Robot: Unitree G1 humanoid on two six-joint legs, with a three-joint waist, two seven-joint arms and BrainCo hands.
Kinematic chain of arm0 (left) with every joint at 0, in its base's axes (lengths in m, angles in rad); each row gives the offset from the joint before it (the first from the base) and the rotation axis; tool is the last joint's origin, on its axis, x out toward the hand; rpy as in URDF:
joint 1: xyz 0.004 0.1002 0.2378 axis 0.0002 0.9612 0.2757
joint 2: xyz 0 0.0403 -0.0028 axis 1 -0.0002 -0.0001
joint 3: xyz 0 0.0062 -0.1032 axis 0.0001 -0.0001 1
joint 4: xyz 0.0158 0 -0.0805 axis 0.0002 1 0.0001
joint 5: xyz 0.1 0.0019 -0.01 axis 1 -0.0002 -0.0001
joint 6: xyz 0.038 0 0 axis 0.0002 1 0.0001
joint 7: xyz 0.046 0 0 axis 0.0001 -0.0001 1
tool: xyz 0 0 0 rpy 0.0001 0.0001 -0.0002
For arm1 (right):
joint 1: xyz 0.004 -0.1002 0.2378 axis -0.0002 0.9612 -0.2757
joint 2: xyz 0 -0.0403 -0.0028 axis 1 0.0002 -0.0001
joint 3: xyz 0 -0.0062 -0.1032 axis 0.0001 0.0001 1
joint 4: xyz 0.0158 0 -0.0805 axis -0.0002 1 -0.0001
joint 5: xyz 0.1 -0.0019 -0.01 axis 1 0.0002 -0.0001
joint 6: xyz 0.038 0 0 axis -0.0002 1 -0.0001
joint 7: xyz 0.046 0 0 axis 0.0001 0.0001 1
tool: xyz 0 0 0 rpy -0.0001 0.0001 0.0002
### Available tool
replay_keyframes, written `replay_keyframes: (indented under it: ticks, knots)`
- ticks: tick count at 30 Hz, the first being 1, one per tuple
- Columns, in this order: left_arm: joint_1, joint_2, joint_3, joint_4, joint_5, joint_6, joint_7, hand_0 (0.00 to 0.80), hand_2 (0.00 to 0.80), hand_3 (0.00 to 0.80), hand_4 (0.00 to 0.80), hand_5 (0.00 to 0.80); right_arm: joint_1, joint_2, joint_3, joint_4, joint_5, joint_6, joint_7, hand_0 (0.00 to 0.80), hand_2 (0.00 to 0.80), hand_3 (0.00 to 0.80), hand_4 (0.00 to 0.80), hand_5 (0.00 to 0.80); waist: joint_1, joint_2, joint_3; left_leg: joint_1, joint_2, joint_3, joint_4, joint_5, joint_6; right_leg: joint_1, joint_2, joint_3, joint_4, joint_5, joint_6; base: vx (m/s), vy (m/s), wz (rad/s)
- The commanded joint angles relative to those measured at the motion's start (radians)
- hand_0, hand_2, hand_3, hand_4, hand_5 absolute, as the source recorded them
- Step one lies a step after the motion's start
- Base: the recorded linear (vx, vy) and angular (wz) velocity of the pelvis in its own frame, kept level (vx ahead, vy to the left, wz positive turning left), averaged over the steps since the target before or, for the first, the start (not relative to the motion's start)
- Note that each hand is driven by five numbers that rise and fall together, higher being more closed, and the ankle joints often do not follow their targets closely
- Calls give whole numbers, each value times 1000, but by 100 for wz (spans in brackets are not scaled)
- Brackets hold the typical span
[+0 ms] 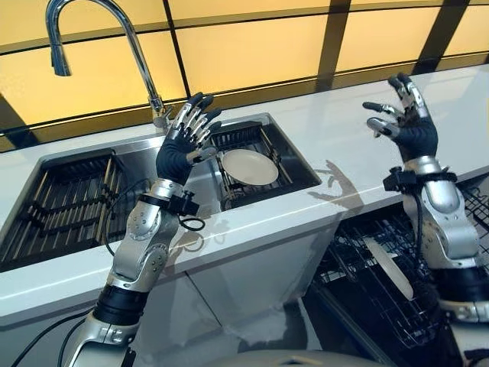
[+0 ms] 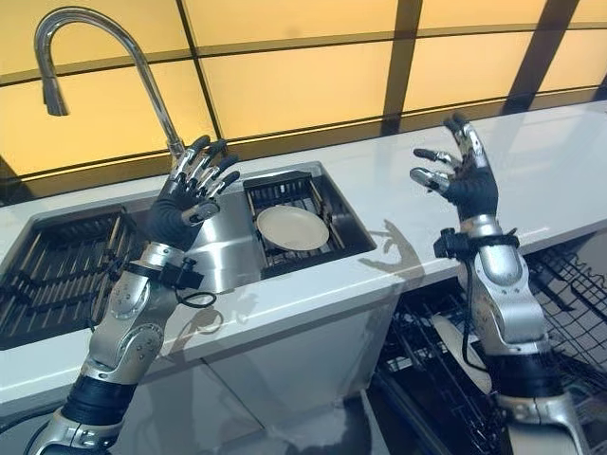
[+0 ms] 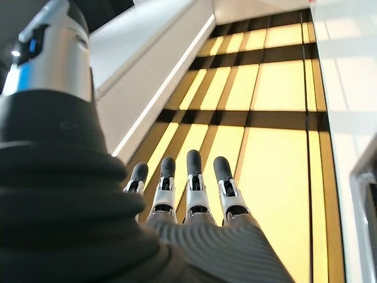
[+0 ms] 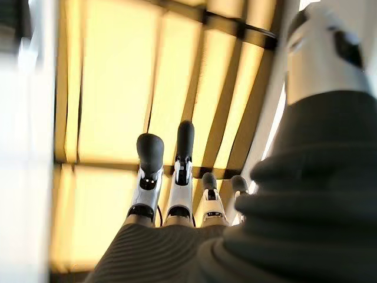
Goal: Take plates into dishwasher
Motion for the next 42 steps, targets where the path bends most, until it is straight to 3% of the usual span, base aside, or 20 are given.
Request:
replay_keyframes:
  ticks: [1,8,12,16,20,24,27,42]
  knots:
    - [-127,25,-36,-5,44,1,20,0,0,0,0,0,-189,-69,43,57,-304,86,-66,0,0,0,0,0,43,-28,14,44,-43,-80,6,-118,68,-26,34,-45,6,19,10,41,-32,21]
    - [-137,27,-58,-17,25,47,-13,0,0,0,0,0,-375,-162,254,199,-739,257,20,0,0,0,0,0,88,-30,3,46,-50,-119,6,-110,70,-8,29,-73,6,12,7,76,-39,17]
    - [-141,32,-68,-19,6,60,-32,0,0,0,0,0,-437,-170,345,258,-860,295,89,0,0,0,0,0,107,-30,1,42,-55,-135,6,-104,70,-5,26,-85,6,11,9,102,-43,17]
    - [-154,36,-77,-15,9,56,-32,0,0,0,0,0,-478,-170,403,301,-943,289,145,0,0,0,0,0,116,-28,10,25,-58,-143,6,-95,68,-18,23,-91,6,14,13,89,-44,11]
    - [-220,53,-102,15,7,7,-13,0,0,0,0,0,-571,-184,487,355,-981,293,144,0,0,0,0,0,121,-24,47,-27,-64,-148,6,-82,65,-68,22,-90,6,24,15,-56,-38,14]
    - [-348,96,-111,65,-16,-71,4,0,0,0,0,0,-735,-208,588,424,-973,292,110,0,0,0,0,0,120,-12,139,-114,-67,-150,6,-60,62,-153,27,-77,6,41,14,-232,-20,8]
    - [-387,124,-111,63,-27,-82,22,0,0,0,0,0,-791,-229,643,416,-959,309,124,0,0,0,0,0,117,-9,183,-152,-65,-145,6,-49,58,-189,29,-68,6,49,14,-116,-21,7]
    - [-431,104,-131,95,-10,-75,17,0,0,0,0,0,-821,-181,728,479,-898,296,223,0,0,0,0,0,119,-32,211,-165,-60,-124,6,-51,49,-204,31,-86,6,46,9,-9,-5,0]
